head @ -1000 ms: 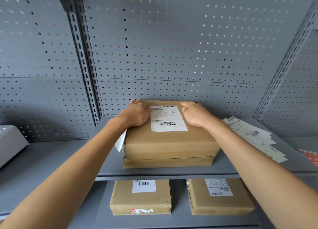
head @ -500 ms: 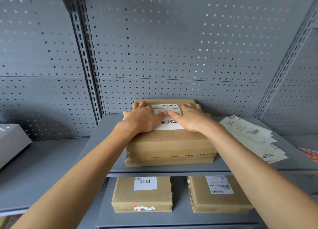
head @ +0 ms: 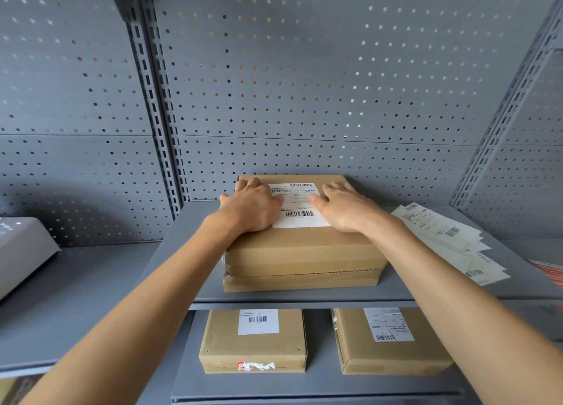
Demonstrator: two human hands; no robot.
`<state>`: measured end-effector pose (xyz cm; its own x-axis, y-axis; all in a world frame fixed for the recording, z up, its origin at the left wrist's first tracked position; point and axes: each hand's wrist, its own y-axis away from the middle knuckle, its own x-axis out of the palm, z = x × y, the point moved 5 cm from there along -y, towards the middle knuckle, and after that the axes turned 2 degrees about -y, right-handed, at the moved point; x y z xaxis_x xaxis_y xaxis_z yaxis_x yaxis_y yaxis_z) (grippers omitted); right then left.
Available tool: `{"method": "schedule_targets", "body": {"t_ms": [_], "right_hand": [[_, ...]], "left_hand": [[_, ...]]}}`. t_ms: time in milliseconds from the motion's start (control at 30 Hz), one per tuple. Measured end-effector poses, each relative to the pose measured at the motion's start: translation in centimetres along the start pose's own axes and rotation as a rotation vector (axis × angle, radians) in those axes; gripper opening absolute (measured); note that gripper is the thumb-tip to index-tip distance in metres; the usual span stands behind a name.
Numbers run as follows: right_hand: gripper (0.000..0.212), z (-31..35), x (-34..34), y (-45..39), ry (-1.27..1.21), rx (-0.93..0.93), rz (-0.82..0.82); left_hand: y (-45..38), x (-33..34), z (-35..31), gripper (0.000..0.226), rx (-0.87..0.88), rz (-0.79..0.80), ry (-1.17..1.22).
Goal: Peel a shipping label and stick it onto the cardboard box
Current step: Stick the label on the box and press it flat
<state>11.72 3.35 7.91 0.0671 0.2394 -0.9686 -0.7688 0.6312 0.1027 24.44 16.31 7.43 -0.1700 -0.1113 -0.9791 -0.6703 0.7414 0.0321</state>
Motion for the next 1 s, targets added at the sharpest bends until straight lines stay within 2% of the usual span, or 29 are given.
{"method": "schedule_targets", "body": {"t_ms": [533,667,900,1000], "right_hand": [[0.053,-1.1,0.3,-1.1,-0.032,-0.041,-0.03],[0.052,-1.4,0.0,-0.9,-0.033,-0.055,-0.044],[0.06,-1.3,-0.2,-0.2,-0.053,-0.039,-0.05],[0.075,-0.8,-0.8,1.1,-0.121,-0.043,-0.014]], "left_hand": [[-0.2,0.0,1.3,0.033,0.039,-0.038,0.136],[0.0,-0.1,1.3,0.036,0.049,-0.034,0.16],[0.1,-0.7,1.6,0.03,0.017,-0.07,0.216],[1.1,-1.1,1.2,0.042,0.001,-0.081,0.159]]}}
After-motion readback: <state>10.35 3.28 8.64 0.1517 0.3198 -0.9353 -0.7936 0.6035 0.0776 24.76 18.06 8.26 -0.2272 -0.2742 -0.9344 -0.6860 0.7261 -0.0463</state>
